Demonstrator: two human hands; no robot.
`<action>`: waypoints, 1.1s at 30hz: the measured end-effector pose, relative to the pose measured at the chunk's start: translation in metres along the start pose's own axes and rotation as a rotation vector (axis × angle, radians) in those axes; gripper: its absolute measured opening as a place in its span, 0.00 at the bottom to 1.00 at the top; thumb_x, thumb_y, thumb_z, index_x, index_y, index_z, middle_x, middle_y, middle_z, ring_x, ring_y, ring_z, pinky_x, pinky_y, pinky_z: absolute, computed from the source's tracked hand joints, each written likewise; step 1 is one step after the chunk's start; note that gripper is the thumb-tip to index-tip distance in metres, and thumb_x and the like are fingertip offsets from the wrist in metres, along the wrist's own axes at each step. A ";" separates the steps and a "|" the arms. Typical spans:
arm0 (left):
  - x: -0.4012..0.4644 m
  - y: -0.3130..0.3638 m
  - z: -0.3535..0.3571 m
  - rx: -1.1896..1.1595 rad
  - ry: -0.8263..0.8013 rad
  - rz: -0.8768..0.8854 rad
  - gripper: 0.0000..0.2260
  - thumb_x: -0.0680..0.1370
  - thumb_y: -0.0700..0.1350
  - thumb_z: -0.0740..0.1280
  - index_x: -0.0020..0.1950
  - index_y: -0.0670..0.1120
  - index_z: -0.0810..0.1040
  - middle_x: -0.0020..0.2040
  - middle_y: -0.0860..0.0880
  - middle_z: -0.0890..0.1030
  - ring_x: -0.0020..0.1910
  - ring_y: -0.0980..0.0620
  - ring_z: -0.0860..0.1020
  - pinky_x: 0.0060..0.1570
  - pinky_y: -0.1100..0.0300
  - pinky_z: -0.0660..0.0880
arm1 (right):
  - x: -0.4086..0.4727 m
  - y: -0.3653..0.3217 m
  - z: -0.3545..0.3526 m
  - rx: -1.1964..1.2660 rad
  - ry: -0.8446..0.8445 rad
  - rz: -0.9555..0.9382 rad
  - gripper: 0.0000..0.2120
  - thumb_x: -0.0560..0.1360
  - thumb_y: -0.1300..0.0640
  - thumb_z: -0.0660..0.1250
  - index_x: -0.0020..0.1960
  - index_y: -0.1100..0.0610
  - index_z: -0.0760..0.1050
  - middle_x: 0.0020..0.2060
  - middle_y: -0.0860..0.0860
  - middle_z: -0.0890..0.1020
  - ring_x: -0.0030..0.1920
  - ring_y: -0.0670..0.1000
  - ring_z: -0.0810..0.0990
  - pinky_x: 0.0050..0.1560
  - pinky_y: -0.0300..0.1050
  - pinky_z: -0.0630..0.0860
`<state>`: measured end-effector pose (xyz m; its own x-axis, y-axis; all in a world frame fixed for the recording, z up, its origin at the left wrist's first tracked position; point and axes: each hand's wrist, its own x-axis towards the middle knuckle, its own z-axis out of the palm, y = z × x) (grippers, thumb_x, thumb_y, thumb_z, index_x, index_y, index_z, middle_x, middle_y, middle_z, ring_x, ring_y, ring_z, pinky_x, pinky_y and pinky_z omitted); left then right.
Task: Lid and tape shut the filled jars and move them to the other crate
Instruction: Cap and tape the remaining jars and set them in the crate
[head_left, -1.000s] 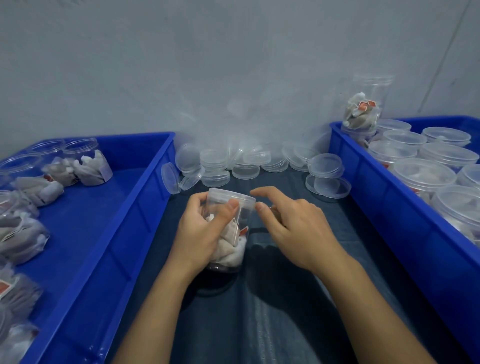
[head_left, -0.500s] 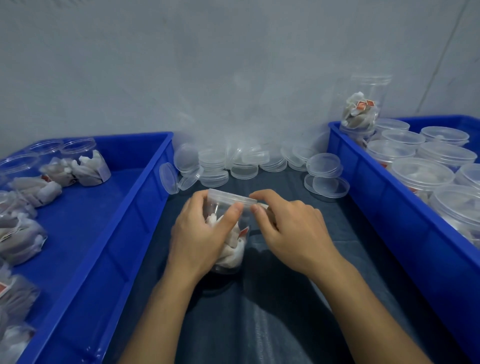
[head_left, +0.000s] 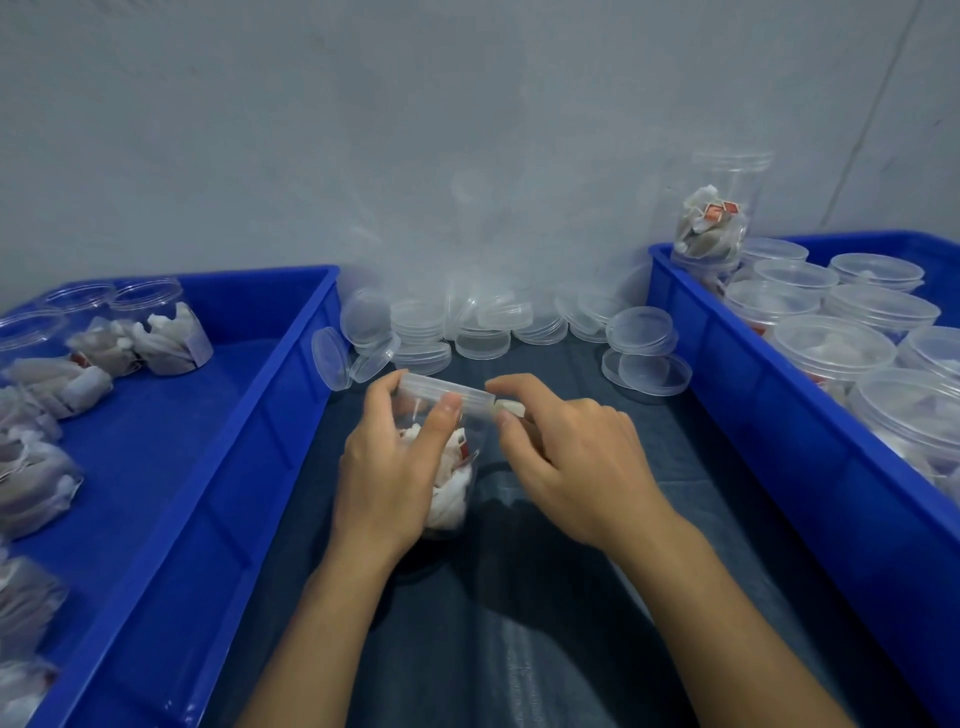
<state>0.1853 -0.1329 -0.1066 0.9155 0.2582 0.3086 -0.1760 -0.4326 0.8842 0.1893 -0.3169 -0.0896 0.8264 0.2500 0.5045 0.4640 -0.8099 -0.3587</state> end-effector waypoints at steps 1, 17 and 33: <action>0.000 -0.001 -0.001 -0.036 -0.006 -0.002 0.32 0.71 0.74 0.65 0.69 0.57 0.74 0.61 0.59 0.82 0.64 0.58 0.79 0.66 0.49 0.76 | 0.001 0.001 -0.001 0.001 0.000 0.004 0.19 0.80 0.40 0.50 0.69 0.38 0.67 0.36 0.44 0.83 0.42 0.56 0.81 0.42 0.54 0.75; 0.003 -0.003 -0.010 -0.157 -0.105 0.009 0.22 0.74 0.70 0.68 0.63 0.61 0.77 0.58 0.58 0.85 0.60 0.55 0.83 0.65 0.40 0.77 | 0.000 0.000 0.007 0.003 0.028 0.038 0.18 0.79 0.36 0.49 0.64 0.38 0.69 0.31 0.43 0.78 0.40 0.57 0.82 0.39 0.51 0.71; -0.007 0.017 -0.002 0.156 -0.014 0.016 0.29 0.68 0.73 0.64 0.63 0.59 0.73 0.54 0.62 0.81 0.55 0.59 0.81 0.59 0.48 0.79 | -0.003 -0.005 0.006 0.167 -0.031 0.153 0.10 0.80 0.39 0.52 0.52 0.45 0.62 0.34 0.47 0.81 0.40 0.60 0.79 0.42 0.56 0.71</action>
<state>0.1749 -0.1400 -0.0929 0.9183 0.2383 0.3161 -0.1334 -0.5655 0.8139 0.1867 -0.3110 -0.0937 0.8995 0.1494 0.4106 0.3767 -0.7415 -0.5553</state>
